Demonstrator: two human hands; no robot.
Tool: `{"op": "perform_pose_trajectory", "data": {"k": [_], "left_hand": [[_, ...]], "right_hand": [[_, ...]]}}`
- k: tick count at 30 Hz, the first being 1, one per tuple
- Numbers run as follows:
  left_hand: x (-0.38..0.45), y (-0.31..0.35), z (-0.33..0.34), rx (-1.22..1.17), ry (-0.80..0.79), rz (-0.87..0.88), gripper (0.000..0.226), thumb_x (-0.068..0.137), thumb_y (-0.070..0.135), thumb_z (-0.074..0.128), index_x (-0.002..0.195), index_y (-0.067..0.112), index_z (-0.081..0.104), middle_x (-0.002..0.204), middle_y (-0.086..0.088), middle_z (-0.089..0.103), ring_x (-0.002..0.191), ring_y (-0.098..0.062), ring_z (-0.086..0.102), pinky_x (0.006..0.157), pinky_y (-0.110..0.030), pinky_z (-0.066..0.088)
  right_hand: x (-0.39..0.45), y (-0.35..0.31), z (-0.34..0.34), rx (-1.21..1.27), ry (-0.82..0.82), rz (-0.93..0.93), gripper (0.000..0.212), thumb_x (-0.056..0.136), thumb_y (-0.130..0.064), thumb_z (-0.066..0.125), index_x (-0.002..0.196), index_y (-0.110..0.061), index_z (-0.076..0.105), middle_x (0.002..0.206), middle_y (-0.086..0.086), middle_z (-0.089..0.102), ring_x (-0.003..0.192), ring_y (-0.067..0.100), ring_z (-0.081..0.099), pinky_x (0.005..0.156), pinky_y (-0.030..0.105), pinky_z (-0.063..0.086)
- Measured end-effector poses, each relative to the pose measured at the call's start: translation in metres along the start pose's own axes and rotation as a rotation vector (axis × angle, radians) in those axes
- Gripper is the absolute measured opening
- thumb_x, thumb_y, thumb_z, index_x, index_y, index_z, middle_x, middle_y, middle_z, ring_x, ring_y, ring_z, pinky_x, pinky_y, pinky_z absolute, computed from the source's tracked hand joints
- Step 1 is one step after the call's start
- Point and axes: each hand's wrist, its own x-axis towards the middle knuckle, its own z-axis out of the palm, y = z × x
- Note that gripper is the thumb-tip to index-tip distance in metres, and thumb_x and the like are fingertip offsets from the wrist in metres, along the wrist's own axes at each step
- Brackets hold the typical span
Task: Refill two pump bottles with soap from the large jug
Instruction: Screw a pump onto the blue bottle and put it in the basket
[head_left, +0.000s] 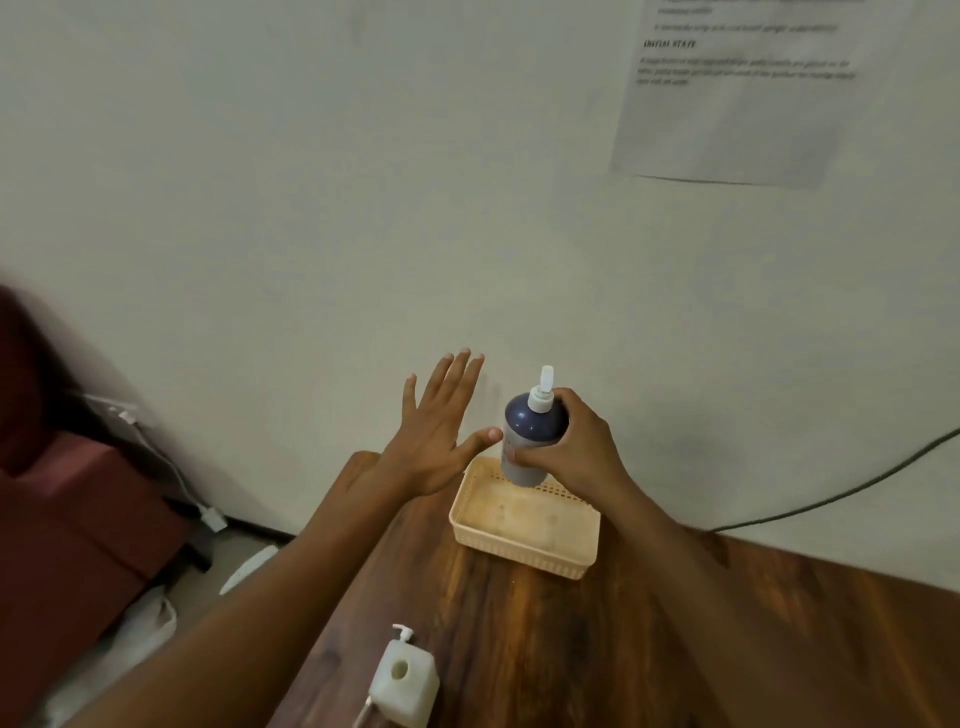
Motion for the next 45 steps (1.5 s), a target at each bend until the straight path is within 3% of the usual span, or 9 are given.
{"op": "perform_pose_trajectory", "data": {"k": [4,8,14,18,23,32,45], "left_hand": [[0.0,-0.036,0.029,0.059,-0.067,-0.045,0.095,0.087,0.087,0.009,0.163,0.033,-0.012,0.171,0.01,-0.021,0.156,-0.011,-0.024,0.124,-0.061,-0.014],[0.001,-0.063,0.054,0.125,-0.171,-0.118,0.095,0.089,0.083,0.016,0.162,0.032,-0.017,0.168,0.008,-0.029,0.155,-0.014,-0.029,0.123,-0.062,-0.012],[-0.002,-0.091,0.085,0.208,-0.274,-0.136,0.094,0.097,0.077,0.024,0.16,0.026,-0.023,0.167,0.001,-0.033,0.155,-0.02,-0.029,0.124,-0.064,-0.004],[-0.003,-0.11,0.108,0.22,-0.312,-0.155,0.093,0.098,0.077,0.023,0.16,0.025,-0.023,0.168,-0.001,-0.032,0.156,-0.022,-0.027,0.125,-0.063,-0.001],[-0.008,-0.125,0.139,0.086,-0.29,-0.186,0.097,0.088,0.084,0.013,0.161,0.029,-0.021,0.168,0.004,-0.032,0.154,-0.017,-0.031,0.124,-0.064,-0.007],[-0.018,-0.141,0.169,0.071,-0.279,-0.213,0.101,0.082,0.09,0.001,0.163,0.031,-0.013,0.171,0.002,-0.024,0.157,-0.019,-0.025,0.124,-0.064,-0.007],[-0.047,-0.121,0.162,-0.016,-0.23,-0.237,0.098,0.087,0.086,0.021,0.164,0.03,-0.005,0.173,0.002,-0.012,0.159,-0.017,-0.016,0.125,-0.063,-0.007]], "right_hand": [[0.022,0.033,0.035,0.012,0.024,0.047,0.076,0.061,-0.032,0.094,0.123,-0.033,0.05,0.121,-0.012,0.059,0.105,0.01,0.056,0.09,0.023,0.047],[0.041,0.068,0.068,0.026,0.03,0.099,0.078,0.058,-0.025,0.094,0.12,-0.036,0.049,0.116,-0.017,0.056,0.105,0.008,0.054,0.089,0.024,0.045],[0.062,0.118,0.114,-0.005,0.008,0.174,0.079,0.056,-0.023,0.095,0.125,-0.028,0.055,0.12,-0.01,0.061,0.108,0.012,0.057,0.089,0.025,0.047],[0.072,0.149,0.146,-0.066,0.02,0.205,0.086,0.059,-0.02,0.095,0.133,-0.021,0.053,0.128,-0.002,0.054,0.112,0.014,0.054,0.089,0.021,0.043],[0.08,0.178,0.18,-0.094,0.062,0.225,0.085,0.058,-0.02,0.095,0.133,-0.02,0.053,0.125,-0.002,0.053,0.113,0.017,0.057,0.088,0.021,0.044],[0.093,0.204,0.215,-0.133,0.127,0.23,0.085,0.061,-0.025,0.094,0.133,-0.021,0.049,0.131,-0.001,0.055,0.119,0.019,0.055,0.093,0.027,0.051],[0.079,0.196,0.195,-0.2,0.028,0.296,0.097,0.063,-0.036,0.09,0.141,-0.018,0.036,0.139,0.003,0.045,0.128,0.024,0.047,0.1,0.038,0.05]]}}
